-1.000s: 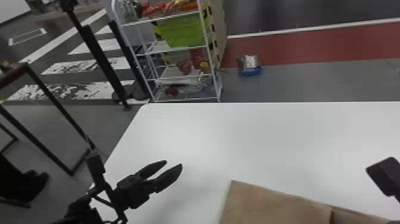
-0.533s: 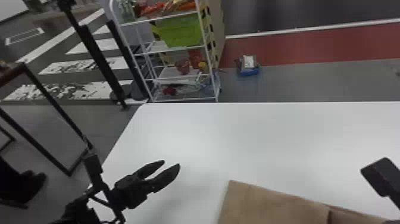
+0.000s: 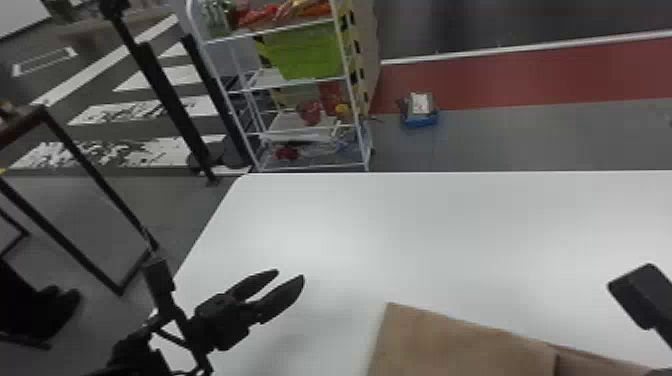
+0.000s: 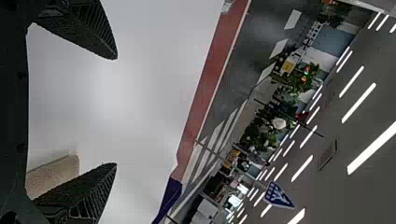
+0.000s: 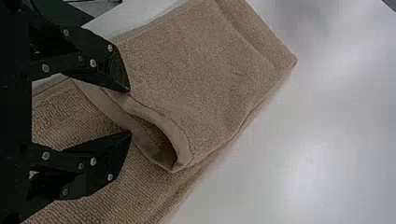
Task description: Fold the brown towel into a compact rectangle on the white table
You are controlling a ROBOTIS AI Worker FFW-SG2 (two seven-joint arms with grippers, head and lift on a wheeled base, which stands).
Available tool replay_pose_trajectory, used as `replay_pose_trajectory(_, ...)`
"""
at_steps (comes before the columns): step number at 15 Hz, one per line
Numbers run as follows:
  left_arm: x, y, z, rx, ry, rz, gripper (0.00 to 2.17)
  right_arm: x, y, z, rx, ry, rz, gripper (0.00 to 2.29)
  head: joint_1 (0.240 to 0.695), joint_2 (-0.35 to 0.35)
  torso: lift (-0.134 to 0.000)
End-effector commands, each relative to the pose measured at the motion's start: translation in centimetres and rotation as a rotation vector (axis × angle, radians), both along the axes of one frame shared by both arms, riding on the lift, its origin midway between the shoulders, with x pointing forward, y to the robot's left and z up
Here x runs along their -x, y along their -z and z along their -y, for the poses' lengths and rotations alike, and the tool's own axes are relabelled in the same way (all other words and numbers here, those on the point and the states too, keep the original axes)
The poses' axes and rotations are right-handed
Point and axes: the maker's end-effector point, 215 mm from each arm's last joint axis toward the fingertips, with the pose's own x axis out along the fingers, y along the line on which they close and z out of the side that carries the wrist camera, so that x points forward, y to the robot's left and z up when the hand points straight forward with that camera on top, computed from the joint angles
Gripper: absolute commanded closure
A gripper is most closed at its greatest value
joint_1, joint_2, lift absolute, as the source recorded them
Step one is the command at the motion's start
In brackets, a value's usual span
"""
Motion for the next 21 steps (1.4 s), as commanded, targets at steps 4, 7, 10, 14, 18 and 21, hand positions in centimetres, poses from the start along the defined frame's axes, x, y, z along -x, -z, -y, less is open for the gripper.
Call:
replay_pose_trajectory(4,0.03,0.12,0.0,0.002,0.0,-0.002,0.06,-0.59,-0.31,-0.31,-0.006,0.014,0.006,0.65,0.695,0.33,-0.124)
replay_pose_trajectory(7,-0.03,0.06,0.0,0.002,0.0,-0.001,0.06,-0.79,-0.19,-0.33,-0.004,0.016,0.005,0.65,0.695,0.333,-0.124)
replay_pose_trajectory(10,0.03,0.12,0.0,0.002,0.0,-0.002,0.06,-0.45,-0.05,-0.06,-0.004,0.012,-0.004,0.65,0.695,0.335,-0.124)
replay_pose_trajectory(14,0.04,0.18,-0.01,0.002,-0.001,-0.004,0.06,-0.45,-0.09,0.29,0.0,0.012,-0.005,0.65,0.695,0.333,-0.124)
replay_pose_trajectory(18,0.01,0.26,-0.11,-0.002,-0.001,-0.006,0.06,-0.65,0.1,0.04,0.002,0.01,-0.009,0.87,0.695,0.33,-0.124)
replay_pose_trajectory(21,-0.03,0.37,-0.03,0.0,-0.001,-0.007,0.06,-0.81,-0.01,0.0,0.002,0.011,-0.005,0.94,0.695,0.33,-0.124)
